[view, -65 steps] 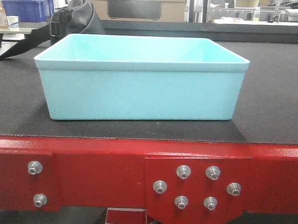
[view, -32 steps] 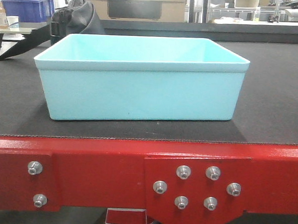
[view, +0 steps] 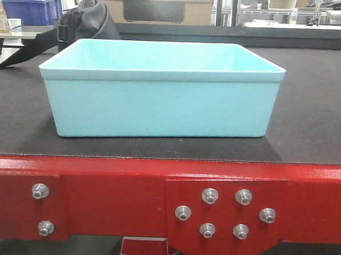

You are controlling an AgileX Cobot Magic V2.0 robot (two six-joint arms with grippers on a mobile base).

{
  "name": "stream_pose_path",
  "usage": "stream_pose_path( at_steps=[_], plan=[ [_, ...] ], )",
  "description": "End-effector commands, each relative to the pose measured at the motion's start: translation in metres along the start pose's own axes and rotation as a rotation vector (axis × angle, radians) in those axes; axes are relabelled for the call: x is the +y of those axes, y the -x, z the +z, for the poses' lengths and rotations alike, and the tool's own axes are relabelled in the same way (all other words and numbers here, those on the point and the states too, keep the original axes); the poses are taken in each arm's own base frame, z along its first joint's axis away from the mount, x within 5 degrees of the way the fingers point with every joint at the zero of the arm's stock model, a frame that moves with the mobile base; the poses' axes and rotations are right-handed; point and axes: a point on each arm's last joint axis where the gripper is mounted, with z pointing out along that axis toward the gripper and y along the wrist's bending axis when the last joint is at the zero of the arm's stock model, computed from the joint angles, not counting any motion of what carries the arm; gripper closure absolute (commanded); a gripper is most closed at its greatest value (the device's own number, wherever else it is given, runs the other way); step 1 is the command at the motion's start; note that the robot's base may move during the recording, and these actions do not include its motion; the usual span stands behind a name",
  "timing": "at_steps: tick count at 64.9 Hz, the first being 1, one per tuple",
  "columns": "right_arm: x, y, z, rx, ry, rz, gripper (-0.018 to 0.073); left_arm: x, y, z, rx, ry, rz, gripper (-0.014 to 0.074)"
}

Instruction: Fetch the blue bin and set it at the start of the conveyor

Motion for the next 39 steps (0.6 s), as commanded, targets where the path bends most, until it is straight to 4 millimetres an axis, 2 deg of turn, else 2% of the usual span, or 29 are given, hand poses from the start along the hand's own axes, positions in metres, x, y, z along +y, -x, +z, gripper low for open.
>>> stream_pose_path(
  at_steps=[1, 39],
  plan=[
    [-0.0002, -0.0005, -0.0003, -0.029, -0.004, -0.036, 0.0725, -0.0007, 0.0021, -0.0019, -0.018, -0.008, 0.003, 0.0707],
    [-0.0002, -0.0018, -0.0003, -0.015, -0.004, -0.065, 0.0725, -0.0006, 0.0022, -0.0019, -0.018, -0.008, 0.005, 0.0707]
  ],
)
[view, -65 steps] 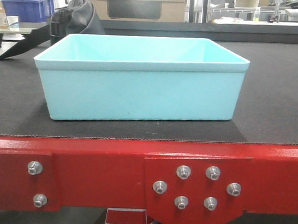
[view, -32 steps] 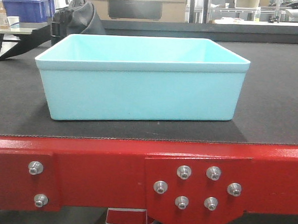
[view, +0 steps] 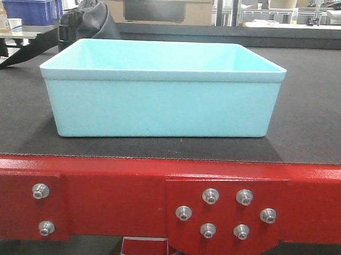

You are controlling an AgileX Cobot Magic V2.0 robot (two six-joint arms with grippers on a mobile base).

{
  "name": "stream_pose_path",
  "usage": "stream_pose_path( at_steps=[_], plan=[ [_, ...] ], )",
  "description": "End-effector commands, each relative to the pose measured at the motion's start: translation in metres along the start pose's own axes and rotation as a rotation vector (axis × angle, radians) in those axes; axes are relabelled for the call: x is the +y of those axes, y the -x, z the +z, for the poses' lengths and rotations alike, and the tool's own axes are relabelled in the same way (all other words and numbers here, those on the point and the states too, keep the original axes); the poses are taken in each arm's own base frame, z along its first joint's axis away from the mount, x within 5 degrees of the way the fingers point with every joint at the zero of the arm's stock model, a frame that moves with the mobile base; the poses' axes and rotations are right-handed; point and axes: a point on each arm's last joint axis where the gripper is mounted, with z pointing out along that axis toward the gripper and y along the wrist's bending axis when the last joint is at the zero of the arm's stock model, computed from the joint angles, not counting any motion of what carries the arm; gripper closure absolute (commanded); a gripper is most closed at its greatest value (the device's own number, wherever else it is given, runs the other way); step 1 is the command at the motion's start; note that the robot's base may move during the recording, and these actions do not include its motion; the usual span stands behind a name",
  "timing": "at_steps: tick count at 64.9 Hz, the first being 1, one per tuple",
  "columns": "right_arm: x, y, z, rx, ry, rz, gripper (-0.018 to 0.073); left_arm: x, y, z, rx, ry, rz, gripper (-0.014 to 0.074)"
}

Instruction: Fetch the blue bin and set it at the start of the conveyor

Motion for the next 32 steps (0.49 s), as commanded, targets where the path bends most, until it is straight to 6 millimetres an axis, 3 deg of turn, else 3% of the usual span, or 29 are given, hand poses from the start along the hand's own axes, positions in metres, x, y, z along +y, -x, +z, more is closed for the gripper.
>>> stream_pose_path(
  at_steps=[1, 32],
  plan=[
    [-0.0003, 0.0019, -0.0003, -0.022, -0.005, -0.004, 0.0725, -0.0008, 0.0023, -0.0014, -0.017, -0.008, 0.002, 0.0707],
    [-0.0003, 0.0019, -0.0003, -0.022, -0.005, -0.004, 0.0725, -0.0008, 0.0025, -0.0019, -0.019, -0.008, 0.001, 0.0707]
  ],
)
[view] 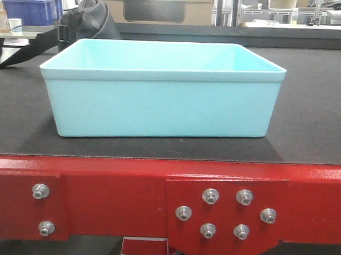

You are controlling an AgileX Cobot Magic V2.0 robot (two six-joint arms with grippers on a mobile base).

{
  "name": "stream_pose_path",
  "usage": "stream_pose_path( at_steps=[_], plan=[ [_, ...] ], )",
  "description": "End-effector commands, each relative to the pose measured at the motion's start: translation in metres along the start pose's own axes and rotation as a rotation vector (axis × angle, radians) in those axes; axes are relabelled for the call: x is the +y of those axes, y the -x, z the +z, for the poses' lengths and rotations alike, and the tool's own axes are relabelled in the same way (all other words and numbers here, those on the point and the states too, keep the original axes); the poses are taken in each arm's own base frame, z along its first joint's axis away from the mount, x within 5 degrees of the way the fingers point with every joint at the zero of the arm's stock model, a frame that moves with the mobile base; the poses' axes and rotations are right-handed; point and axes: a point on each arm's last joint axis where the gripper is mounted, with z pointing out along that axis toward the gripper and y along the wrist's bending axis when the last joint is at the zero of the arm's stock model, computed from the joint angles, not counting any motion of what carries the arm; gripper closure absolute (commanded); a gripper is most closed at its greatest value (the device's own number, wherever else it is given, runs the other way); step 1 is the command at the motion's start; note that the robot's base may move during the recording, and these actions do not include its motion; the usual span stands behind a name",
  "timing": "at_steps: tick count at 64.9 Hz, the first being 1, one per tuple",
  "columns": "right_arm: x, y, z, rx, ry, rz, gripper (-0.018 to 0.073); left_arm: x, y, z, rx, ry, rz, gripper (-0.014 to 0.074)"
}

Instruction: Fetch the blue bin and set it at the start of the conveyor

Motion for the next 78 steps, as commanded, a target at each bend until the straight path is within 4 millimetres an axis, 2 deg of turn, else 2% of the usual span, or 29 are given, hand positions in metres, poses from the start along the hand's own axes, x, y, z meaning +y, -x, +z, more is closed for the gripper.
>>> stream_pose_path(
  at_steps=[1, 5, 12, 19, 29, 49, 78],
  plan=[
    [0.0, 0.002, 0.0, -0.022, -0.005, -0.002, 0.0725, -0.001, 0.003, -0.002, -0.018, -0.009, -0.001, 0.0707],
    [0.0, 0.002, 0.0, -0.022, -0.005, -0.002, 0.0725, 0.0, 0.002, -0.003, -0.018, -0.001, -0.003, 0.0707],
    [0.0, 0.002, 0.0, -0.022, -0.005, -0.002, 0.0725, 0.005, -0.009, -0.01, -0.009, 0.036, 0.133, 0.0707],
    [0.0, 0.002, 0.0, -0.022, -0.005, -0.002, 0.0725, 0.017, -0.037, -0.016, 0.028, 0.126, 0.259, 0.0707],
    [0.0, 0.002, 0.0, -0.022, -0.005, -0.002, 0.0725, 0.036, -0.084, -0.025, 0.05, 0.26, 0.226, 0.0707],
    [0.0, 0.002, 0.0, -0.022, -0.005, -0.002, 0.0725, 0.052, -0.146, -0.043, -0.013, 0.29, 0.256, 0.0707],
    [0.0, 0.002, 0.0, -0.022, -0.005, -0.002, 0.0725, 0.05, -0.141, -0.042, -0.075, 0.278, 0.283, 0.0707]
  ],
)
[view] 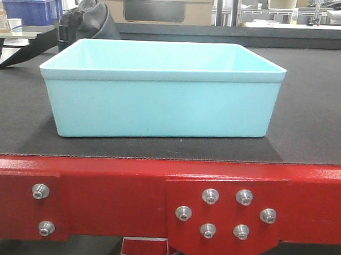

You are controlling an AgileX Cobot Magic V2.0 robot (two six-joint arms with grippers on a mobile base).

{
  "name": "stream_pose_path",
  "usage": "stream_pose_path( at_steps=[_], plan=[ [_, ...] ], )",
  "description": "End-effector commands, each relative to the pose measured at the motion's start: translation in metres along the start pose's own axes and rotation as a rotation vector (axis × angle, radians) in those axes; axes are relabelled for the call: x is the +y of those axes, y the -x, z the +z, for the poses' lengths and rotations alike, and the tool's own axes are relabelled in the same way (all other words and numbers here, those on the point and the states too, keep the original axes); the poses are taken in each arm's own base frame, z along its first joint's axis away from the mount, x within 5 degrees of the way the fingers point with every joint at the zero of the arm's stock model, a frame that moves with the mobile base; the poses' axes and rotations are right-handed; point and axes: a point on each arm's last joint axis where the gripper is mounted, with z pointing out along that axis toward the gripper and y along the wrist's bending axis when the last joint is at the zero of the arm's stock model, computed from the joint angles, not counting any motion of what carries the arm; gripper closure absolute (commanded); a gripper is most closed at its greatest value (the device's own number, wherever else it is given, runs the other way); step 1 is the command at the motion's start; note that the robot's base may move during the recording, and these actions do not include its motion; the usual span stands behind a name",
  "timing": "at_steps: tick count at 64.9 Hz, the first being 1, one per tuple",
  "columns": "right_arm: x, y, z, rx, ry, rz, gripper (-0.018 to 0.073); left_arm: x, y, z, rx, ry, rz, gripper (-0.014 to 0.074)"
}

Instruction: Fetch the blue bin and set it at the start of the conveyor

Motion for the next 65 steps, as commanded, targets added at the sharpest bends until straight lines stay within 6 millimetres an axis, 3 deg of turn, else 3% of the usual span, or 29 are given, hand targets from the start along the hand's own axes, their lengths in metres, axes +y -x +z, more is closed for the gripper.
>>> stream_pose_path(
  at_steps=[1, 65],
  plan=[
    [-0.0003, 0.0021, -0.0003, -0.023, -0.005, -0.002, 0.0725, 0.0, 0.0032, -0.0006, -0.034, 0.002, -0.001, 0.0707],
    [-0.0003, 0.0021, -0.0003, -0.023, -0.005, -0.002, 0.0725, 0.0, 0.0032, -0.0006, -0.034, 0.002, -0.001, 0.0707]
  ],
)
